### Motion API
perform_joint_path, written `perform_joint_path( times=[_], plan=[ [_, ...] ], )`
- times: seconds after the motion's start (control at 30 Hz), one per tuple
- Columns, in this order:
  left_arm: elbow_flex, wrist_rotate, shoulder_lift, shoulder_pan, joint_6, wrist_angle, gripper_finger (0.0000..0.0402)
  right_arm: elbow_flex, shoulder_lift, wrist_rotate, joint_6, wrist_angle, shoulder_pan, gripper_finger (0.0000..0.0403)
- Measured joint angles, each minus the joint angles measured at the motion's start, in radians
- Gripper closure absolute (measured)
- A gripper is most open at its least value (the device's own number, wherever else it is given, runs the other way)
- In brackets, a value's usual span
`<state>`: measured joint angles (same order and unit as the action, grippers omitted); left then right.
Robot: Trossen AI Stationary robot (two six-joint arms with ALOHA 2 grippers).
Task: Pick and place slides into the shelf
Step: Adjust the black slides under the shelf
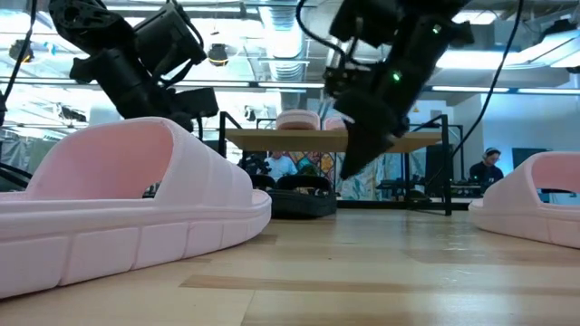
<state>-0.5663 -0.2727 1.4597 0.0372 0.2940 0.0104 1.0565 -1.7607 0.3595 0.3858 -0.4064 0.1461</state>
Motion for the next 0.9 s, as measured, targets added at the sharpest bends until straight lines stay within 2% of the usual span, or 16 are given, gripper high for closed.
perform_joint_path(
  times=[0.17,0.47,0.77,0.9],
  plan=[
    [0.0,0.005,0.0,0.032,0.001,0.069,0.0354,0.003,-0.056,-0.019,-0.043,0.113,0.045,0.0344],
    [0.0,-0.023,0.0,0.034,0.001,0.089,0.0354,0.002,-0.096,-0.016,-0.046,0.205,0.061,0.04],
    [0.0,-0.024,0.0,0.012,-0.029,0.088,0.0354,0.003,-0.096,-0.014,-0.056,0.228,0.052,0.0397],
    [0.029,-0.021,0.0,0.012,-0.035,0.036,0.0354,0.003,-0.096,-0.014,-0.056,0.229,0.042,0.0402]
  ],
)
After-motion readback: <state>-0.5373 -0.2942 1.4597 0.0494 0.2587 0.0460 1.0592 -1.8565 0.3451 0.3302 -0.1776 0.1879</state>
